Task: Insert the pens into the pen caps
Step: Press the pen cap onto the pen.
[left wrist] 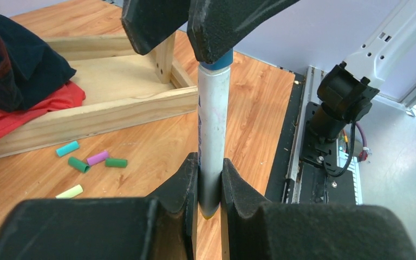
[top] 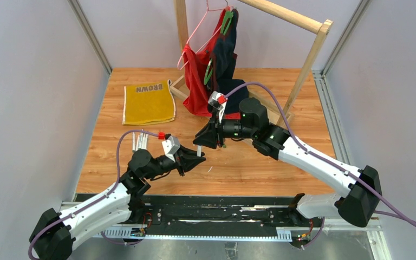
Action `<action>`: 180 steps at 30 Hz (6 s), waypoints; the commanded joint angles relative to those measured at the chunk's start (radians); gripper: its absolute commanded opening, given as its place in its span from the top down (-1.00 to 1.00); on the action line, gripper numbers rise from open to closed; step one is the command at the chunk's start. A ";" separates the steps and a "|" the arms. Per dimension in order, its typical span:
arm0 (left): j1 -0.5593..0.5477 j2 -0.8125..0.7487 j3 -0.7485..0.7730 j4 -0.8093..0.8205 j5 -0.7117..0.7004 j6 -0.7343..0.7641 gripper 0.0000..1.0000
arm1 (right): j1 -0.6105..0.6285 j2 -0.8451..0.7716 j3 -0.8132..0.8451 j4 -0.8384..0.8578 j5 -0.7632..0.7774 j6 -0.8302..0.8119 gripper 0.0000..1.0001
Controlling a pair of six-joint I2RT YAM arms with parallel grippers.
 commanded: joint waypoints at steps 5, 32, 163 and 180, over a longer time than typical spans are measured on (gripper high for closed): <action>-0.011 -0.015 0.011 0.039 0.014 0.003 0.99 | 0.015 0.014 0.019 -0.021 0.009 -0.026 0.69; -0.010 -0.093 0.070 0.001 -0.030 -0.102 0.99 | 0.040 0.011 -0.128 -0.052 -0.005 0.041 0.99; -0.105 -0.063 -0.097 -0.070 -0.221 0.080 0.99 | -0.022 -0.104 -0.057 -0.083 0.057 0.037 -0.25; -0.213 -0.082 -0.093 -0.119 -0.395 0.159 0.99 | -0.022 -0.019 -0.094 -0.066 0.023 0.040 -0.04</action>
